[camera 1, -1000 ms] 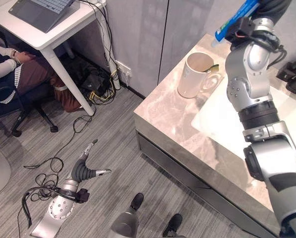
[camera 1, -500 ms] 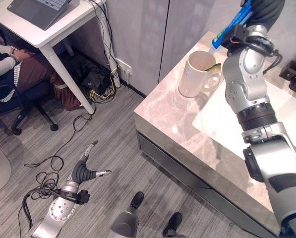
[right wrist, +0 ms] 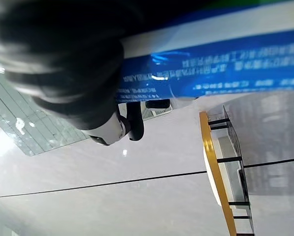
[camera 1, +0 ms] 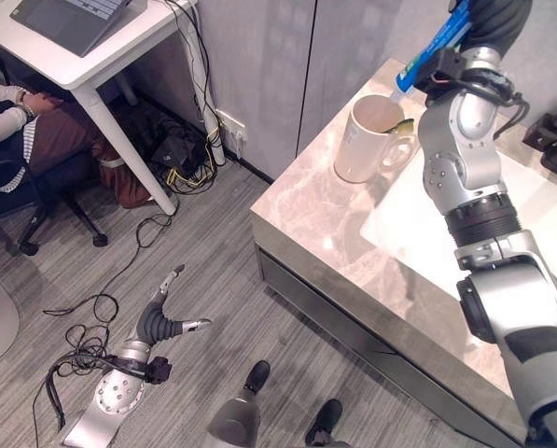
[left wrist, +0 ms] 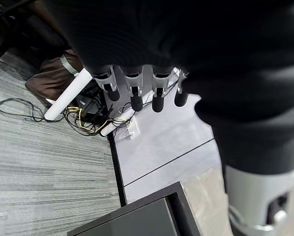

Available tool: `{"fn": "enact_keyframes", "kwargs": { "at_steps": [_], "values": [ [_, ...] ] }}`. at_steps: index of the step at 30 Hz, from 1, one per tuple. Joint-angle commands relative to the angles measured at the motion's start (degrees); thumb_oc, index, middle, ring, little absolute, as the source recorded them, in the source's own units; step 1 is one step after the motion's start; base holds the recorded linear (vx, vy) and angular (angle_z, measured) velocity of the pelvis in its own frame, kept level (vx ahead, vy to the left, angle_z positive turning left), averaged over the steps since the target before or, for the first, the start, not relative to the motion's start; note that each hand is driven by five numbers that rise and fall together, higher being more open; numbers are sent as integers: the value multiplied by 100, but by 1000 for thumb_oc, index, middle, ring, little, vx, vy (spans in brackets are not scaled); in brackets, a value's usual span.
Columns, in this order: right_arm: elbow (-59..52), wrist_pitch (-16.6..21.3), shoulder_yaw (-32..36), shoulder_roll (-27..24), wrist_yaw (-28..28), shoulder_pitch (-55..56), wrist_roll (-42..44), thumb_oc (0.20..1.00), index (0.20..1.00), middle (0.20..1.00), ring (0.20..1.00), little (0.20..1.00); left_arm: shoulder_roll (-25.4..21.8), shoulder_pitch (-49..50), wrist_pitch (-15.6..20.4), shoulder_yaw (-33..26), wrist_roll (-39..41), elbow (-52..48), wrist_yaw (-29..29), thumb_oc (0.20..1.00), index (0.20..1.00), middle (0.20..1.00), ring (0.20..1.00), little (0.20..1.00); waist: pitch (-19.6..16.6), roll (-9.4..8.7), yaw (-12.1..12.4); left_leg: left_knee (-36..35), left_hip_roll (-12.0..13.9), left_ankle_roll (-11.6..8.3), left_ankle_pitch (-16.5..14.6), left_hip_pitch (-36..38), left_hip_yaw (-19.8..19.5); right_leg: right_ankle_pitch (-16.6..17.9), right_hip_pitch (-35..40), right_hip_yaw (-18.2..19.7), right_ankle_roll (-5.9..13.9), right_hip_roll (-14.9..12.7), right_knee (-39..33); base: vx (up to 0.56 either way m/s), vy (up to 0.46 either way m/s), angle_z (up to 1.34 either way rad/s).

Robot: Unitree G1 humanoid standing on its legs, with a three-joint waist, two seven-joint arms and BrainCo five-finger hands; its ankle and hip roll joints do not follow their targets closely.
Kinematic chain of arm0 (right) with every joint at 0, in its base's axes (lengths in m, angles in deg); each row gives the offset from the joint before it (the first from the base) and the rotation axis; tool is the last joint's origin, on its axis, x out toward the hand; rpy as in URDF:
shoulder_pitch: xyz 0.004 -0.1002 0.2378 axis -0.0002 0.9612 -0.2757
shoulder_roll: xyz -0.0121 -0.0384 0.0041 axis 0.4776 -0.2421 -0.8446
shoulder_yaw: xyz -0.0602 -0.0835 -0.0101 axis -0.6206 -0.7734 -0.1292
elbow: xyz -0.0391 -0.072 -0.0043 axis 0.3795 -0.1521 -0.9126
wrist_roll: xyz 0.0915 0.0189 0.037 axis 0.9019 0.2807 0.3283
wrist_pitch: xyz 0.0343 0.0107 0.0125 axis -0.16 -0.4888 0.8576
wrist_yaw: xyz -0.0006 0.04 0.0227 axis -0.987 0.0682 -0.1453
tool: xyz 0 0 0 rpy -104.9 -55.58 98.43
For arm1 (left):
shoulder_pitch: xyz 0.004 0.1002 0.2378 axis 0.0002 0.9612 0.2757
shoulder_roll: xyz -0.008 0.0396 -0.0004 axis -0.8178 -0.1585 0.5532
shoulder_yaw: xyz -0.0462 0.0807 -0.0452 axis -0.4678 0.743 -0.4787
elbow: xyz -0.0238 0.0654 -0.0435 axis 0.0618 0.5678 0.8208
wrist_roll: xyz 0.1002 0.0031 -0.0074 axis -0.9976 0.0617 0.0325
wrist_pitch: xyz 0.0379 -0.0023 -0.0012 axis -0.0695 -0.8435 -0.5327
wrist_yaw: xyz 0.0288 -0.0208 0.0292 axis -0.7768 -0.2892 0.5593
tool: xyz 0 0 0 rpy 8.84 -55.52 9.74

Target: Put brush and paste in cup on sink, flatten towel.

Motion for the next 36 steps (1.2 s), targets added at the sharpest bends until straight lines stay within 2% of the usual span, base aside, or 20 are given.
{"fn": "enact_keyframes", "kwargs": {
  "at_steps": [1,18,36],
  "values": [
    [-252,224,-49,-223,85,-226,46,200,200,200,200,200,-189,29,168,-63,100,-226,136,1000,1000,1000,1000,1000,-85,-402,72,-92,-127,103,-141,78,48,613,318,276,252,-532,16,0,0,0],
    [-1113,271,-21,-61,206,235,38,200,200,200,200,200,-101,-15,82,-109,-33,-159,227,1000,1000,1000,1000,1000,-129,-454,23,-92,-94,108,-156,99,120,600,313,342,233,-494,16,-5,-3,-3],
    [-781,154,-102,207,149,189,-69,200,200,200,200,200,-100,31,100,-128,-60,-177,294,1000,1000,1000,1000,1000,-50,-503,32,-92,-89,116,-152,44,245,655,137,538,254,-491,16,-4,3,-2]
  ]
}}
